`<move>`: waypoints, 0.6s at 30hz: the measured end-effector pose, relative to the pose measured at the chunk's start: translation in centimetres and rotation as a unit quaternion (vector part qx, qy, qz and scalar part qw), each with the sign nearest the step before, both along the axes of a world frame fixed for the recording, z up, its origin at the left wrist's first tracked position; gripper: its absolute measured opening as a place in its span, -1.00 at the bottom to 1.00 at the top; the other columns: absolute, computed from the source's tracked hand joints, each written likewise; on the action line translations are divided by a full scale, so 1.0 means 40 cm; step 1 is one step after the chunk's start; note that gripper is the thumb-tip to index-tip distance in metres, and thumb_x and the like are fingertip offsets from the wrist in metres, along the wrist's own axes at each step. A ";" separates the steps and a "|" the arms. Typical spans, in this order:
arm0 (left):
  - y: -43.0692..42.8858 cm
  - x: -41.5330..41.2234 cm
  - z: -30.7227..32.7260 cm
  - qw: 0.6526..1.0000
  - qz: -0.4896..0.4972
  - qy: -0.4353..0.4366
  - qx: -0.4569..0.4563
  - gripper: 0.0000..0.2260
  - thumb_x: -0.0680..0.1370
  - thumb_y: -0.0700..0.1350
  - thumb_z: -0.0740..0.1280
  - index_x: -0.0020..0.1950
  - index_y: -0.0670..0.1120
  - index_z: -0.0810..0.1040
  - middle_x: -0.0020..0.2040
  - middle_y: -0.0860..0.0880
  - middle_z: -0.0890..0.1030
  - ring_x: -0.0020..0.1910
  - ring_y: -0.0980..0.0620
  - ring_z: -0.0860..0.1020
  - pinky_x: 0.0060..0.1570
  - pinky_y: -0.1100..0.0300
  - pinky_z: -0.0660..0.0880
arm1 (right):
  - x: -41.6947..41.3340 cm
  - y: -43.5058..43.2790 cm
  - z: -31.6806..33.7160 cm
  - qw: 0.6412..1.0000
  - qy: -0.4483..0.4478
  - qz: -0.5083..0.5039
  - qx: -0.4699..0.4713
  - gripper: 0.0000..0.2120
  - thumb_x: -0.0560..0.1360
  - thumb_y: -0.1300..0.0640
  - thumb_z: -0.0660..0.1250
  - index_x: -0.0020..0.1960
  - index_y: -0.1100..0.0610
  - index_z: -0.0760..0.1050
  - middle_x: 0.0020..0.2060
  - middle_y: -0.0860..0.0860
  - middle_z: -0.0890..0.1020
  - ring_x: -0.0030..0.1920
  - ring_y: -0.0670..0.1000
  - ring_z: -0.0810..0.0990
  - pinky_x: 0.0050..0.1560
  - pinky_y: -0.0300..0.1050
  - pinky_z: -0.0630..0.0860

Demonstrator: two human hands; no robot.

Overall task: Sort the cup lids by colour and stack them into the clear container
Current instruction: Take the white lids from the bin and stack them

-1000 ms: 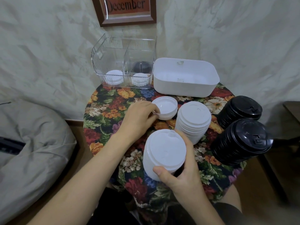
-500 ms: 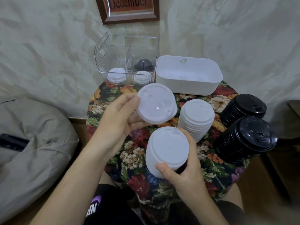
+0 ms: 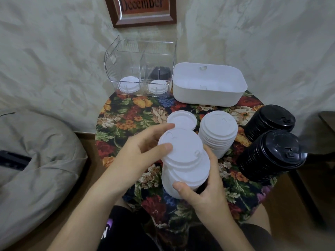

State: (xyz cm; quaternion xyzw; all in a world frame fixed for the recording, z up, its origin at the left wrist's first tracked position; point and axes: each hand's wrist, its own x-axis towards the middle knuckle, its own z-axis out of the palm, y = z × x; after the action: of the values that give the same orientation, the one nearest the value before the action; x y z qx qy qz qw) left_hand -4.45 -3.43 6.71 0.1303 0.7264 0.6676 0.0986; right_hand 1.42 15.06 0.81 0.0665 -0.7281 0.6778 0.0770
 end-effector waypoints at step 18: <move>0.015 0.022 -0.057 0.998 -0.053 0.019 0.019 -0.63 0.48 0.03 0.48 0.28 0.08 0.58 0.23 0.06 0.67 0.25 0.05 0.63 0.14 0.21 0.55 | 0.000 -0.001 0.007 1.000 0.020 -0.017 -0.013 -0.19 0.31 -0.50 0.42 0.48 -0.34 0.28 0.38 -0.32 0.47 0.40 -0.20 0.47 0.26 -0.33 0.48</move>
State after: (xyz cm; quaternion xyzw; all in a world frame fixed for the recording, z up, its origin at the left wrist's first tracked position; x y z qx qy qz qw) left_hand -3.57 -2.84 4.44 0.1830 0.7076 0.6723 0.1175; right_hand 1.43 15.02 1.08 0.0670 -0.7183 0.6848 0.1036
